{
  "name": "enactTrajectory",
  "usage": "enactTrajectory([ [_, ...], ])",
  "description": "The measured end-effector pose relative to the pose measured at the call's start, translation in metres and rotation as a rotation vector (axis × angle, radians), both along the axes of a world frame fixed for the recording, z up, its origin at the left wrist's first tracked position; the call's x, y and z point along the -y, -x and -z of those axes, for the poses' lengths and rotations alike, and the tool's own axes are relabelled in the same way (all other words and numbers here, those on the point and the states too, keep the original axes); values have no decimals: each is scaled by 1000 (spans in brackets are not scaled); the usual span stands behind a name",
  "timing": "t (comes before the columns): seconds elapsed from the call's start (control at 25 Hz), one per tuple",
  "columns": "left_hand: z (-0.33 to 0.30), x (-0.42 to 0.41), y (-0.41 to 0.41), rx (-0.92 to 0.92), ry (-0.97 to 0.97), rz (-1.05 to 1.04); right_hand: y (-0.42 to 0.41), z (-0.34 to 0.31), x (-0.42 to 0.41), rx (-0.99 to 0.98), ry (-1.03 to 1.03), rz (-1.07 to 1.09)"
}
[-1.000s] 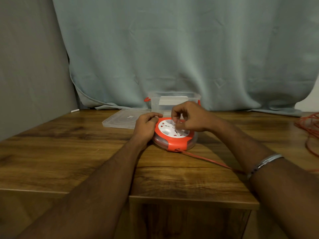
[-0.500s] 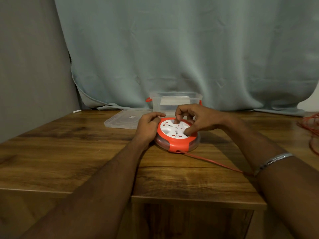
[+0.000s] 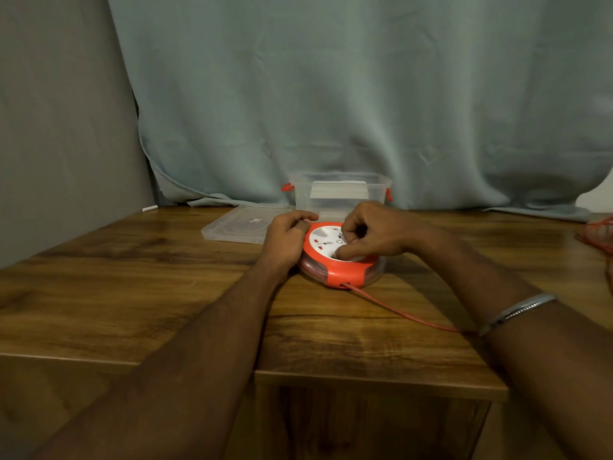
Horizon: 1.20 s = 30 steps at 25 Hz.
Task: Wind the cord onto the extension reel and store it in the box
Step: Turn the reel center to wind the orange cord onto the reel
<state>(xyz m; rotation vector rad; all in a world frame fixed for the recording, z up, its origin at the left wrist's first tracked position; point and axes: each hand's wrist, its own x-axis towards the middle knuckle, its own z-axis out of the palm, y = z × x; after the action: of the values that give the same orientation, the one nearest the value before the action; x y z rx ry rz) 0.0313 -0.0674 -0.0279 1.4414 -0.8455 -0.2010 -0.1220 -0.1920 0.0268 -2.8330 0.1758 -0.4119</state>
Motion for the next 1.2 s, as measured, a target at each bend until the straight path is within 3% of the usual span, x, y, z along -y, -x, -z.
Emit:
enactTrajectory([
  [0.36, -2, -1, 1, 3, -5, 6, -2, -5, -2, 165, 37, 21],
  [0.76, -4, -4, 3, 19, -52, 11, 8, -10, 12, 5, -158, -35],
  [1.2, -2, -2, 2, 19, -20, -8, 3, -4, 8, 33, -56, 11],
])
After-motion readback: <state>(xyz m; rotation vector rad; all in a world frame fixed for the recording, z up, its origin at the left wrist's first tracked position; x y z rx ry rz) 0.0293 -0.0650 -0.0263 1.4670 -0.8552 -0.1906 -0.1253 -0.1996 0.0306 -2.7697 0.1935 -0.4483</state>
